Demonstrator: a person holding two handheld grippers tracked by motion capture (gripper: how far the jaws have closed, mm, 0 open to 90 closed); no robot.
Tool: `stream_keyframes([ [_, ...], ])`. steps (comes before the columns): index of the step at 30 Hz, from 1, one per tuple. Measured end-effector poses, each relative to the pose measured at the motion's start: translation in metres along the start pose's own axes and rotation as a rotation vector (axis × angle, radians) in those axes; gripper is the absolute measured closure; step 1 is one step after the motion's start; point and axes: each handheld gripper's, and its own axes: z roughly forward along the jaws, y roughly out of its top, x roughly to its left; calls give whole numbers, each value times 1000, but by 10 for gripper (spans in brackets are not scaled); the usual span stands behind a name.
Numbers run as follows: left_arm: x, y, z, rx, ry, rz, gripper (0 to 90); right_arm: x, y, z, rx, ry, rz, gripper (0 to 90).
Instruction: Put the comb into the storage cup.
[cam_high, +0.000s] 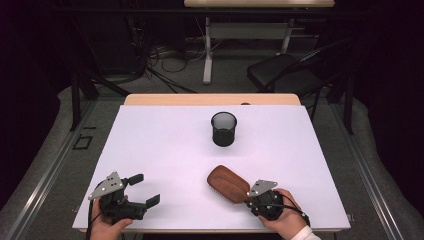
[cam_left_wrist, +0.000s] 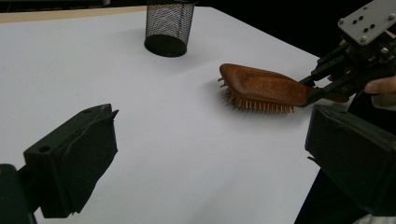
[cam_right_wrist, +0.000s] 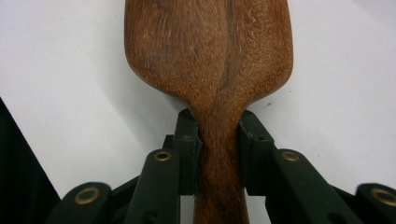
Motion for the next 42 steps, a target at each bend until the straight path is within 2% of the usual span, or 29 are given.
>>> stream_keyframes([
  [5, 0, 0, 0, 1, 4, 2, 21, 0, 1, -2, -27, -9, 6, 722],
  [14, 0, -1, 1, 5, 10, 2, 28, 2, 7, -10, -109, -36, 22, 722],
  [23, 0, 0, 2, 12, 12, 4, 29, 3, 11, -10, -123, -43, 30, 722],
  [27, 0, 1, 3, 4, 14, -11, 30, 2, 14, -10, -137, -49, 27, 722],
  [33, 1, 9, 6, -5, 12, -11, 30, 0, 22, -12, -157, -55, 31, 722],
  [37, 4, 20, 11, -2, 5, -30, 30, -1, 30, -13, -178, -59, 24, 722],
  [42, 7, 32, 18, 2, 5, -26, 30, -2, 37, -14, -201, -57, 30, 722],
])
